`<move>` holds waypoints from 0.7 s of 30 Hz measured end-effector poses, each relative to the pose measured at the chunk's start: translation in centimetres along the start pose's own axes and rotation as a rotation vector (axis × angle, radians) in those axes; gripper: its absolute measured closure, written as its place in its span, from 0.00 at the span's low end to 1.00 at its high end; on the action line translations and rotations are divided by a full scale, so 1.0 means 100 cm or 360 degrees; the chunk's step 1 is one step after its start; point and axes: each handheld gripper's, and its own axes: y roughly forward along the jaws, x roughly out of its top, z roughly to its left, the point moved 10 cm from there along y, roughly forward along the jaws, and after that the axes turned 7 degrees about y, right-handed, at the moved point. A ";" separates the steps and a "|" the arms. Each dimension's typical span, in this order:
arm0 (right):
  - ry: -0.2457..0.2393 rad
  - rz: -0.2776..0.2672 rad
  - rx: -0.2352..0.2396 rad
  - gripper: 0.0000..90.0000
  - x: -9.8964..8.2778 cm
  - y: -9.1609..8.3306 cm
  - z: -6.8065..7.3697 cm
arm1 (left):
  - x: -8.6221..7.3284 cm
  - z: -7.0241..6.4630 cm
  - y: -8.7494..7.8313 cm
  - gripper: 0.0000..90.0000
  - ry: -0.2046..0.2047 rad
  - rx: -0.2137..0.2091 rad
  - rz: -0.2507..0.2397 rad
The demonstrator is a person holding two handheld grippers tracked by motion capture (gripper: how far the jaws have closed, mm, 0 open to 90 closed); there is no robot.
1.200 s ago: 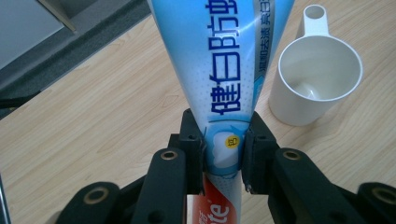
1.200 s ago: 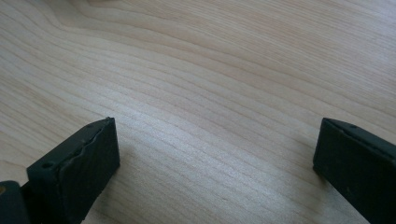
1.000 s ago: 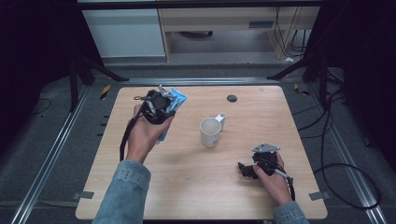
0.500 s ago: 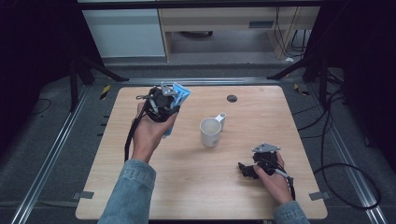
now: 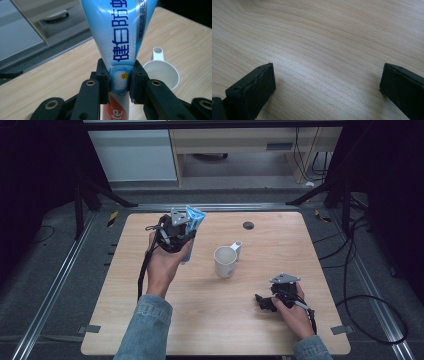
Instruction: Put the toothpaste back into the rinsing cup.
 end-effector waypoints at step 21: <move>-0.0013 0.0000 0.0007 0.00 0.000 0.000 0.000 | 0.025 -0.029 0.001 0.81 -0.0077 0.0014 -0.0322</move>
